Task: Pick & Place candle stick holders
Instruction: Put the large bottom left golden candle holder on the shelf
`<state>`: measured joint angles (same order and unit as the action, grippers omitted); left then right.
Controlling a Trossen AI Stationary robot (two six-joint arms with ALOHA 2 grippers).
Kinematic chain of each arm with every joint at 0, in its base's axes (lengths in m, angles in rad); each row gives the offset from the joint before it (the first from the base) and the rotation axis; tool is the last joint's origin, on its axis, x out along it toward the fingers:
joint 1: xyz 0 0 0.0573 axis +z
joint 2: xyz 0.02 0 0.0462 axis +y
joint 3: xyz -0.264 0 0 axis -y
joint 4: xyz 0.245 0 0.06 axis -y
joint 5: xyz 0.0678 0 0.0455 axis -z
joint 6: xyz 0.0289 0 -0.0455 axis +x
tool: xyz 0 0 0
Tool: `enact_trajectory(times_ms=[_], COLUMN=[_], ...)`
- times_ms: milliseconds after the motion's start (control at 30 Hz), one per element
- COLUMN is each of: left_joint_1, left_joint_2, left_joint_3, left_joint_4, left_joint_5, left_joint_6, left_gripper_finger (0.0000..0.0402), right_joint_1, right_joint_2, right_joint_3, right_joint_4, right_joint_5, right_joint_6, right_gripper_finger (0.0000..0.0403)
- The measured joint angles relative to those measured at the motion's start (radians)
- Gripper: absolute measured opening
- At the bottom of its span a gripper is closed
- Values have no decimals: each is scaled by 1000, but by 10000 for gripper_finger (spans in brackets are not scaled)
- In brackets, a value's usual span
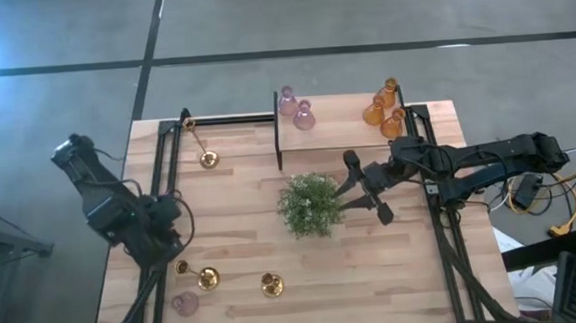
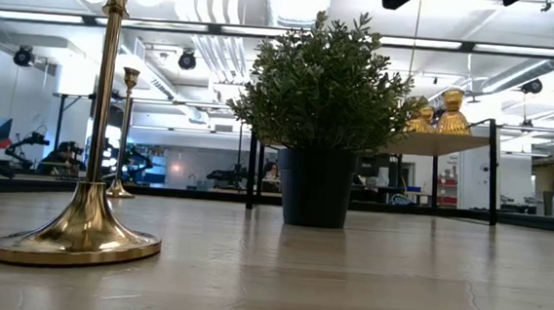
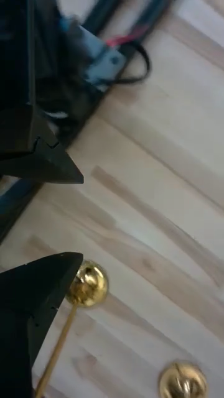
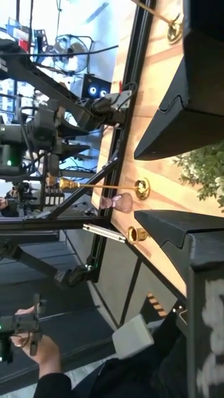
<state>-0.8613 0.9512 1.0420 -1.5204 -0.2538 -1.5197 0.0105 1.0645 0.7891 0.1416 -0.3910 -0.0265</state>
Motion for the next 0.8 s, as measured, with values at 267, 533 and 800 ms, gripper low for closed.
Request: enact_trajectory(times_ms=[267, 533, 800], left_joint_1=[-105, -149, -149], left_joint_2=[0, -17, -35], left_joint_3=[0, 37, 64], left_joint_4=[-16, -51, -51], left_joint_5=[-53, -312, -521], left_joint_6=[-103, -41, 112], left_gripper_finger=[194, 194, 194], right_joint_1=[0, 10, 10], right_joint_2=[0, 182, 447], right_joint_3=[-5, 46, 226], right_joint_4=[17, 195, 170], right_joint_5=[56, 114, 3], right_joint_6=[0, 20, -9], right_gripper_finger=[134, 121, 118])
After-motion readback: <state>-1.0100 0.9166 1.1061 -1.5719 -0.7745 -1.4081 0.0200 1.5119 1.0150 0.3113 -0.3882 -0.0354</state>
